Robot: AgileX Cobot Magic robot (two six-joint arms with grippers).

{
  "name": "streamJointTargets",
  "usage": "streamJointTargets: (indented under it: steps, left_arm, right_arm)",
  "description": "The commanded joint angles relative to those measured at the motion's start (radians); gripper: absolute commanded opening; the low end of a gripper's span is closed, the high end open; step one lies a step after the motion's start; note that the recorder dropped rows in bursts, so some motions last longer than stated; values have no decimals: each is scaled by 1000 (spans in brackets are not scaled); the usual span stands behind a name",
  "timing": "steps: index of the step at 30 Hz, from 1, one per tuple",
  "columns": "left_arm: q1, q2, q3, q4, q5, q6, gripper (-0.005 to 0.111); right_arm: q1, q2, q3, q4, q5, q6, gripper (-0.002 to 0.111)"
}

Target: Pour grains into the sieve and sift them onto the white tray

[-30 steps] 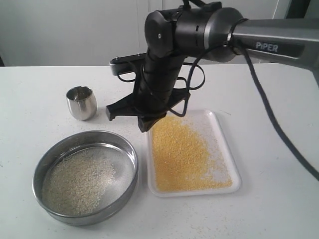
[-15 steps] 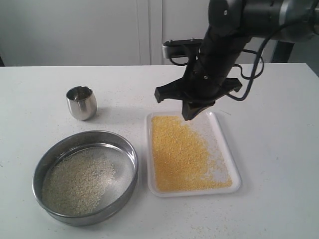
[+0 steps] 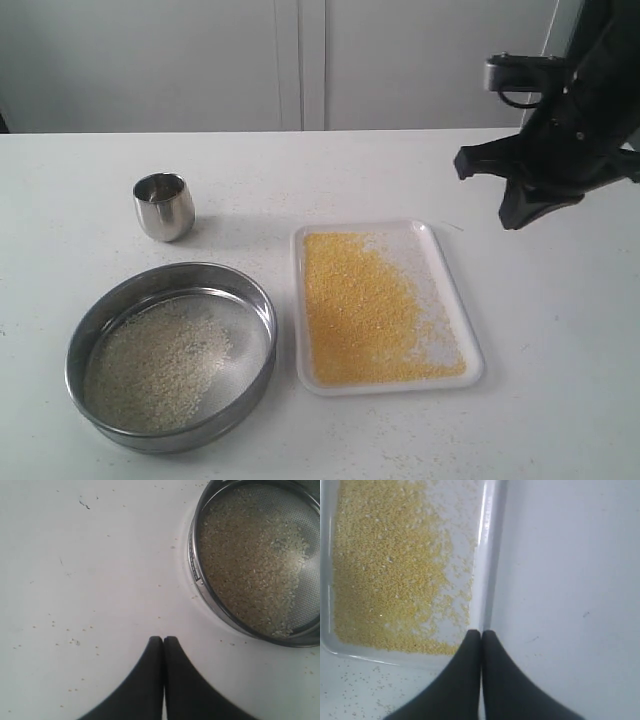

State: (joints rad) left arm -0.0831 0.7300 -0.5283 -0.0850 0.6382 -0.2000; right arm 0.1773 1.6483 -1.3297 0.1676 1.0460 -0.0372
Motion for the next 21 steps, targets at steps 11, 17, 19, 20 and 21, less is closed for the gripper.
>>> streamJointTargets:
  steps: [11,17,19,20,21]
  left_arm:
    - [2,-8,6,-10,5,-3,0]
    - [2,-8,6,-10,5,-3,0]
    - [2,-8,6,-10,5,-3,0]
    - [2,-8,6,-10,5,-3,0]
    - [2,-8,6,-10,5,-3,0]
  right_arm:
    - [-158,-299,220,7,-35,-37,0]
    - [-158,-314,220,-2,-39,-37,0]
    - [-158,-314,220,-2,-39,-37,0]
    - [-158,-314,220,-2,-39,-37,0]
    - [-158,-314,220,-2,-39,-37,0]
